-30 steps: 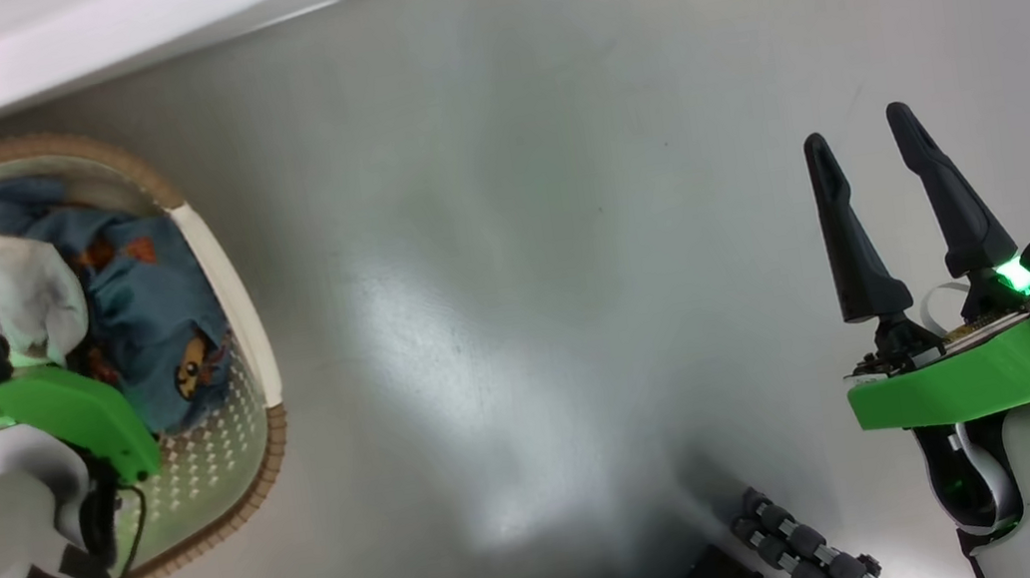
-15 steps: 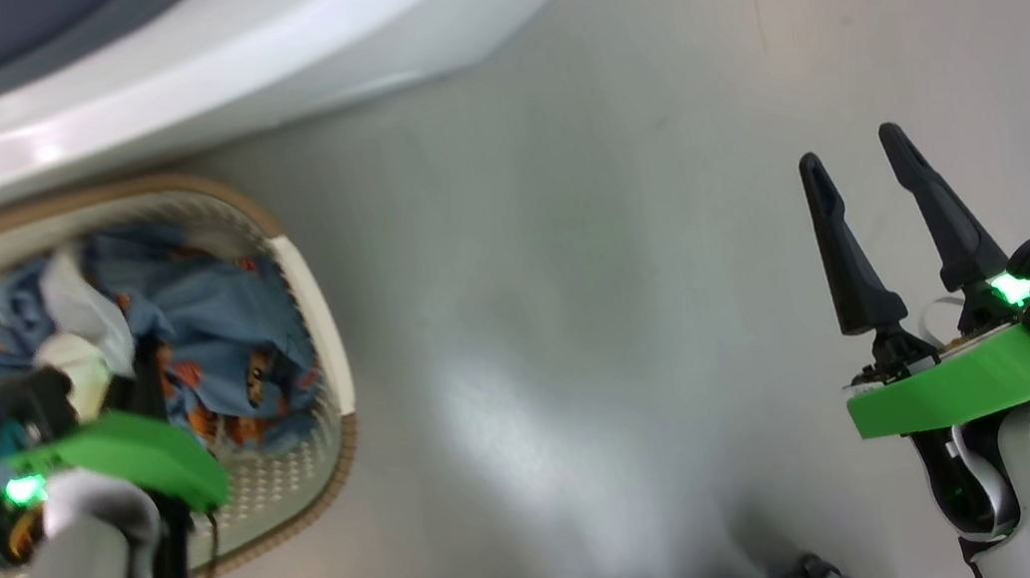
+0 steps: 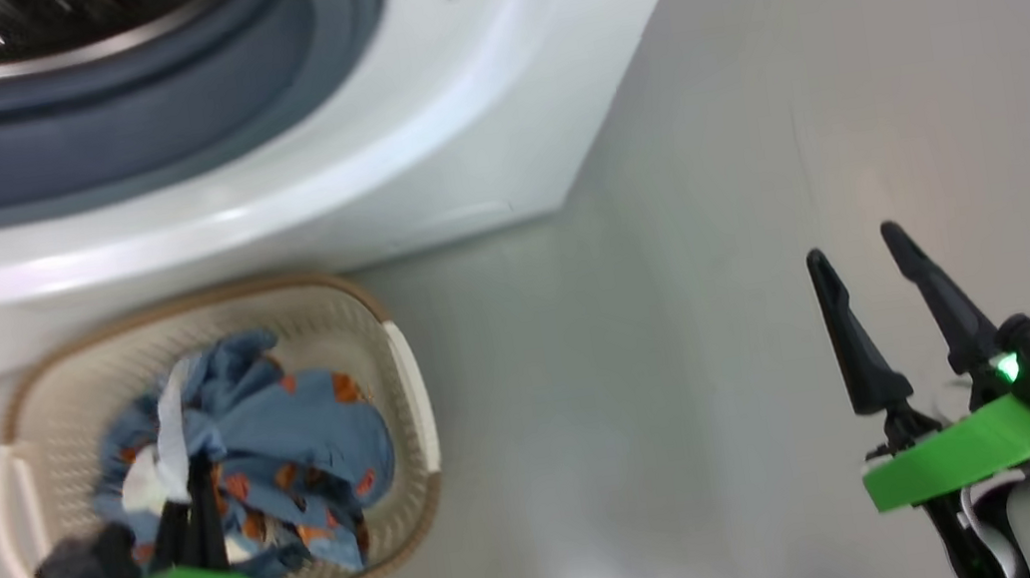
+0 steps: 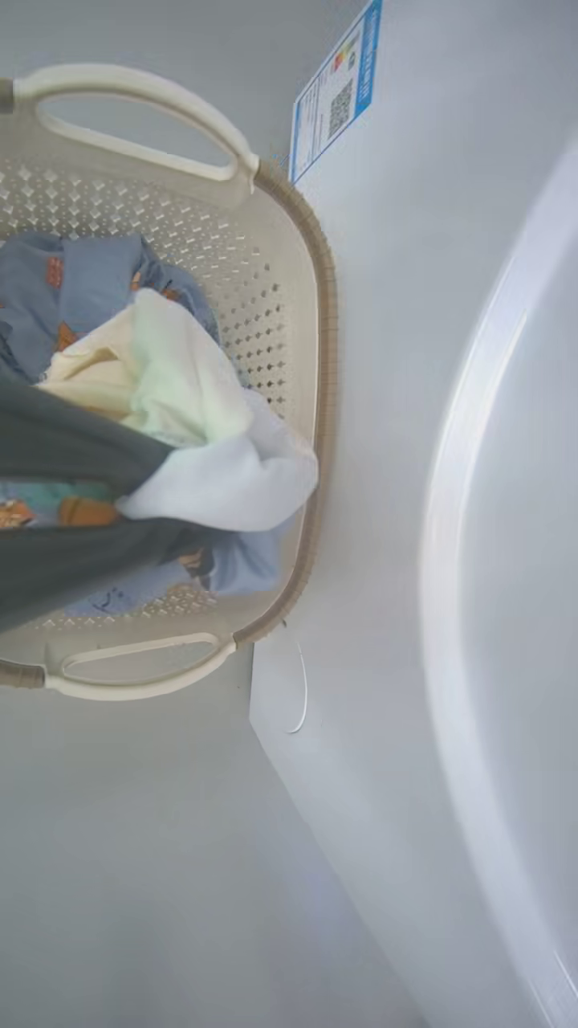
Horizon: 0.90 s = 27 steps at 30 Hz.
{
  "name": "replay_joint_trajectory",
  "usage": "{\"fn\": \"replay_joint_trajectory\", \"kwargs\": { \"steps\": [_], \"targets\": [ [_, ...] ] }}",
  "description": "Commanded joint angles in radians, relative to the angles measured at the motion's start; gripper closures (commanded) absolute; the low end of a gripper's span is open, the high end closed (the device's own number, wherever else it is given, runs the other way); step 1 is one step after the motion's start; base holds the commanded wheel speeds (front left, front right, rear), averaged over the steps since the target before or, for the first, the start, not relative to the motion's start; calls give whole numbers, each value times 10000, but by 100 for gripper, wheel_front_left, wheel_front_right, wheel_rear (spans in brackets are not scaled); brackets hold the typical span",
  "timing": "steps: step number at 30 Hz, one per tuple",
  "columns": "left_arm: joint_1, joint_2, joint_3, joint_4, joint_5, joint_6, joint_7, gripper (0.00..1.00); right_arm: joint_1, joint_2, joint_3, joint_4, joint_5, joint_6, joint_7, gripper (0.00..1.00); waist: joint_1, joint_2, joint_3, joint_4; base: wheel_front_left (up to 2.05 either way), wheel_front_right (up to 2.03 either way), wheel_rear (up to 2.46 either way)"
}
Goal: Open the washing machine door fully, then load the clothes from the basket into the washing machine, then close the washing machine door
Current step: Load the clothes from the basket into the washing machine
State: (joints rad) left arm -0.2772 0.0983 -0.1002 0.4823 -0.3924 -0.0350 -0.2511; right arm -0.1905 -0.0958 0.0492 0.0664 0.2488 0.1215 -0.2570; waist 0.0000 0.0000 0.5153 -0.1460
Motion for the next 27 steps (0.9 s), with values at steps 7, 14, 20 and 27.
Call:
{"fn": "replay_joint_trajectory", "kwargs": {
  "steps": [7, 14, 20, 27],
  "targets": [
    [1838, -295, 1072, -1916, 672, -362, -106, 100, 949, -81, 248, 0, -42, 92, -48, 0, 0, 0, -2673, 756, 0, 0, 0],
    [3103, -459, 1417, -3015, 910, -336, -106, 100, 1598, -168, 345, 112, -222, 92, -48, 0, 0, 0, -3889, 873, 0, 0, 0],
    [3863, -476, 1338, -3577, 821, -113, -106, 100, 2084, -323, 473, 177, -395, 92, -48, 0, 0, 0, -4646, 911, 0, 0, 0],
    [4633, -478, 1222, -4479, 725, 267, -106, 100, 2523, -304, 284, 211, -492, 92, -48, 0, 0, 0, -5203, 902, 0, 0, 0]
  ]
}}
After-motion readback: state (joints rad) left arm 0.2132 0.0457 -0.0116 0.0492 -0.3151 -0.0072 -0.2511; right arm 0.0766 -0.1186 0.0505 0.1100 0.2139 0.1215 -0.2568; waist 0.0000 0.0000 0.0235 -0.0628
